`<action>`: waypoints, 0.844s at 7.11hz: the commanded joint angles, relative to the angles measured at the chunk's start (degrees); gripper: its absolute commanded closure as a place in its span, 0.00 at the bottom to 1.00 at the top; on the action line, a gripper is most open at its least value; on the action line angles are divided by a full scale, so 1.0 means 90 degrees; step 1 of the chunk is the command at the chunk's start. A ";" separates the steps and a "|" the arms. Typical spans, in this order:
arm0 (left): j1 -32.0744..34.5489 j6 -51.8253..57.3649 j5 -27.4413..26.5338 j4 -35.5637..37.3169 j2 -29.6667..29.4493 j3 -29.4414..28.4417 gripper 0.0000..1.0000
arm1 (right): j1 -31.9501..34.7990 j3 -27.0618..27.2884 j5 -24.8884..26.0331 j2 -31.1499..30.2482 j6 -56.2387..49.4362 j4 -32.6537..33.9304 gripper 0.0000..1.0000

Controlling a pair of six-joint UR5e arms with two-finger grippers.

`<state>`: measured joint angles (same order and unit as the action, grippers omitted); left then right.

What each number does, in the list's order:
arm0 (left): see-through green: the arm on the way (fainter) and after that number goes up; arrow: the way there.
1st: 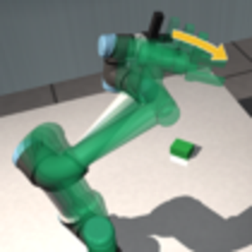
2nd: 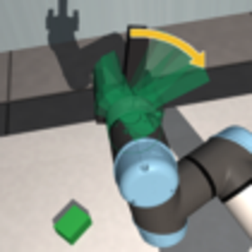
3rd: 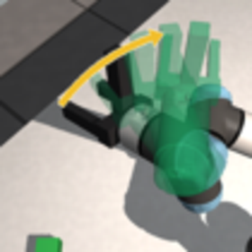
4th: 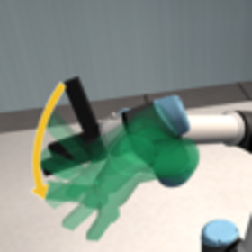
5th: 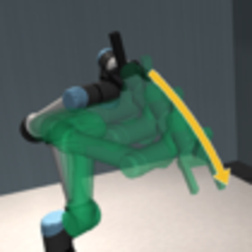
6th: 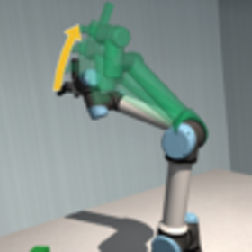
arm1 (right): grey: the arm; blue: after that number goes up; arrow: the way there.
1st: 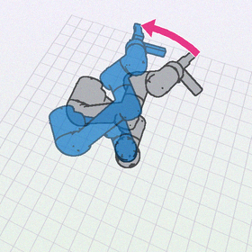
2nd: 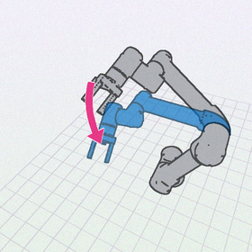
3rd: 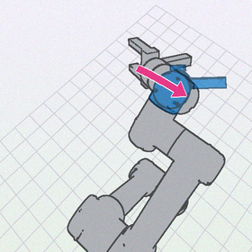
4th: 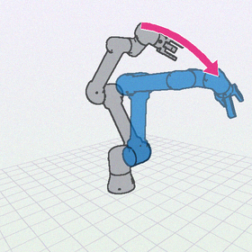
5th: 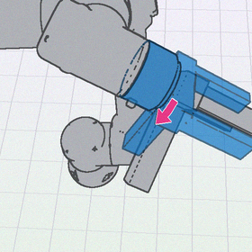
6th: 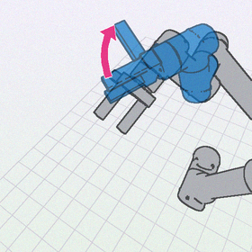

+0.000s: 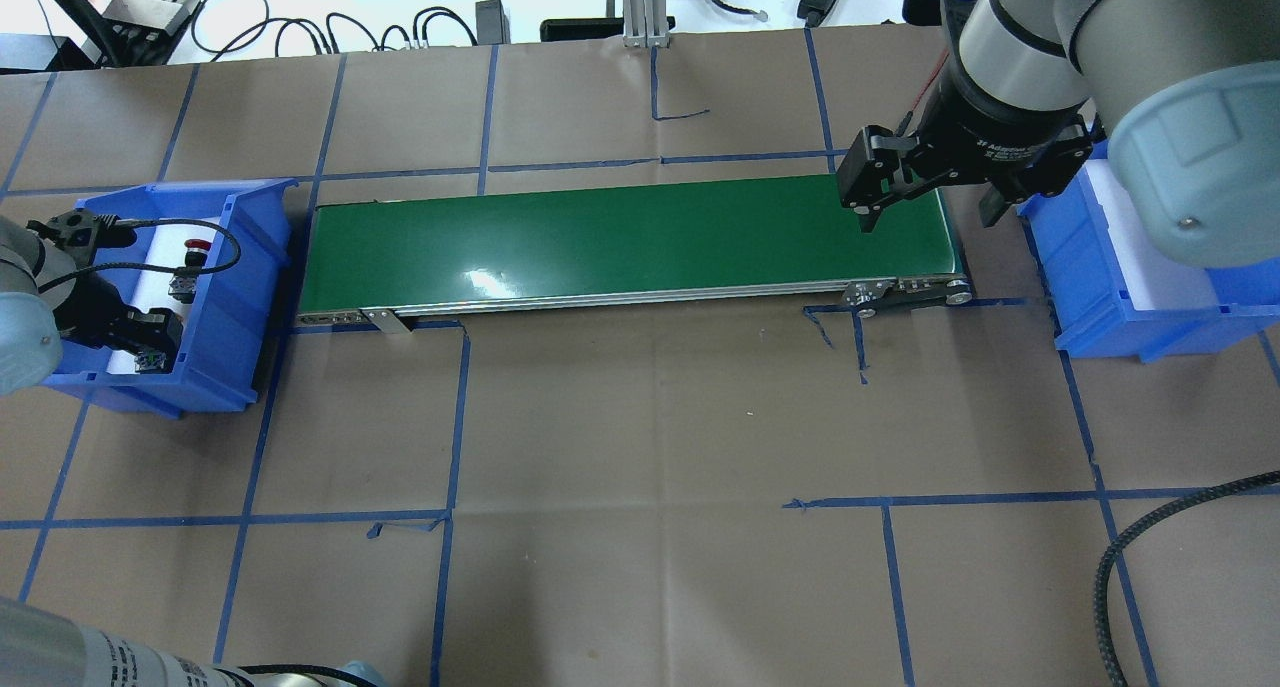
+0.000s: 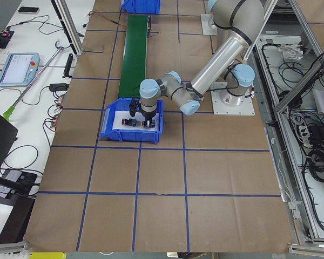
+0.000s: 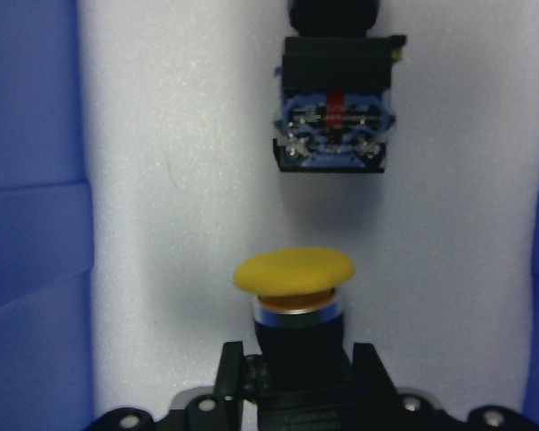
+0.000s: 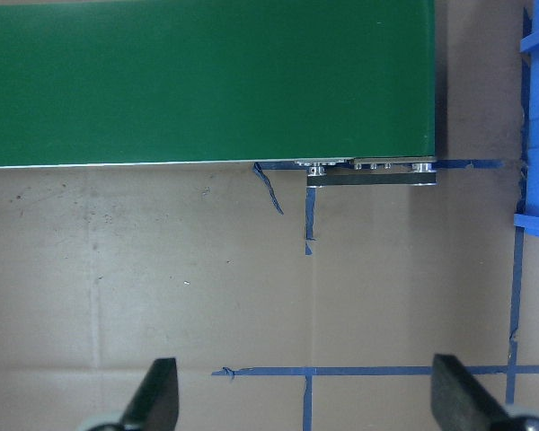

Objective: Transport two buttons from left to right
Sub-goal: 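Lower the left gripper and grasp the yellow-capped button, then lift the yellow button and carry it over the conveyor with left gripper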

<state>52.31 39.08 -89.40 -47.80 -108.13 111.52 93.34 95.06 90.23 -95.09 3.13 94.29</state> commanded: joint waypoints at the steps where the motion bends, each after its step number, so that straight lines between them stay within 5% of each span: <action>1: 0.0018 0.0033 0.0002 -0.1126 0.0158 -0.0862 0.97 | -0.0010 -0.0005 0.0004 0.0009 -0.0006 0.0002 0.00; 3: 0.0027 0.0033 -0.0008 -0.2690 0.0353 -0.2073 0.97 | 0.0000 -0.0005 -0.0006 0.0009 -0.0006 0.0002 0.00; 6: 0.0347 -0.0015 0.0021 -0.3117 0.0393 -0.2537 0.97 | 0.0000 -0.0005 -0.0006 0.0000 -0.0006 0.0002 0.00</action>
<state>53.52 39.16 -89.37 -74.89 -104.69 89.80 93.33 94.98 90.18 -95.03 3.08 94.31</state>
